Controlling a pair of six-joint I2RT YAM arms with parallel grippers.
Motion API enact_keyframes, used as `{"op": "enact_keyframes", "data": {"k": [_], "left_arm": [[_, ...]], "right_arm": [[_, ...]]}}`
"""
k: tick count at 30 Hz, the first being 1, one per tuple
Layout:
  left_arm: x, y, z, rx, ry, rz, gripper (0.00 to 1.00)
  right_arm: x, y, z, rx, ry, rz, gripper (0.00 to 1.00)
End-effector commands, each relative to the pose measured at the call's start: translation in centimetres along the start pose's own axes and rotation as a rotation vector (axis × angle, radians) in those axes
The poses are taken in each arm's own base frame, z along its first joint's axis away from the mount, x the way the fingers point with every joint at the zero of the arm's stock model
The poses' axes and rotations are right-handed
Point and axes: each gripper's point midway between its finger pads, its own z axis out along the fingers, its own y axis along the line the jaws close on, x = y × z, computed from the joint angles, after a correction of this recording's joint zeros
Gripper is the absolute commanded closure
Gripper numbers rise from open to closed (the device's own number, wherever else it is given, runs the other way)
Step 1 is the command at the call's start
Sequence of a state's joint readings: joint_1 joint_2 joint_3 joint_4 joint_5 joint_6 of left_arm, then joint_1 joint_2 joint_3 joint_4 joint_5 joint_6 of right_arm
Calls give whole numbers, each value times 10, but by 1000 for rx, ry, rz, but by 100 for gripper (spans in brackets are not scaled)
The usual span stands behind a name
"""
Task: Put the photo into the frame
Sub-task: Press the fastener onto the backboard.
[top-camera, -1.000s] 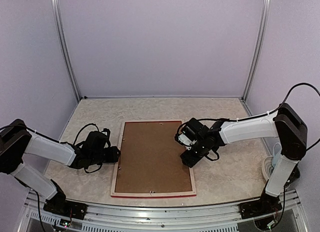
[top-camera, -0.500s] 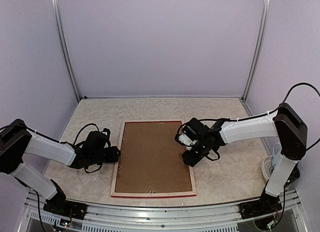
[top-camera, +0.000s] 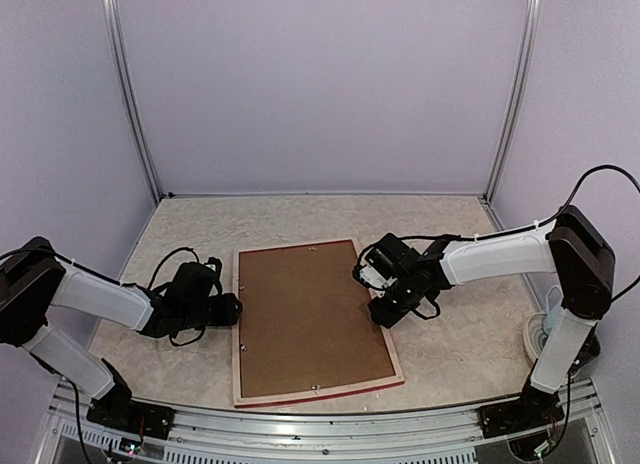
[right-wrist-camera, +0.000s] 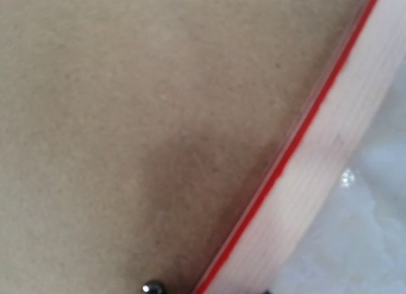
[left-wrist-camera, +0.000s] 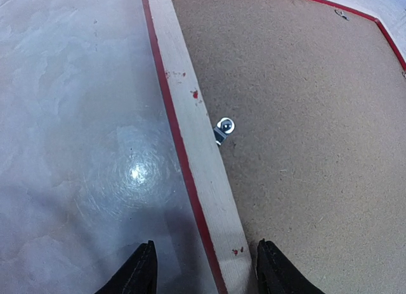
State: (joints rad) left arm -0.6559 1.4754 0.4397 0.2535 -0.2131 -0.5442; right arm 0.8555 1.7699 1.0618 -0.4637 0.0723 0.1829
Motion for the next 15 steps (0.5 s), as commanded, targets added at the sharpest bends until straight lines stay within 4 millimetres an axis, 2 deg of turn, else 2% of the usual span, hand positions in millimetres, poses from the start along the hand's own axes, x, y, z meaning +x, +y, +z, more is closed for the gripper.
{"op": "enact_keyframes", "data": {"k": [1, 8, 13, 15], "left_arm": [[-1, 0, 2, -4, 8, 17, 46], [-2, 1, 2, -9, 4, 17, 46], [-5, 4, -1, -20, -17, 9, 41], [-8, 4, -4, -19, -31, 6, 39]], "right_arm": [[14, -3, 6, 15, 60, -25, 77], [9, 0, 0, -4, 45, -24, 73], [-4, 1, -16, -17, -12, -17, 59], [-9, 0, -24, -19, -40, -8, 50]]}}
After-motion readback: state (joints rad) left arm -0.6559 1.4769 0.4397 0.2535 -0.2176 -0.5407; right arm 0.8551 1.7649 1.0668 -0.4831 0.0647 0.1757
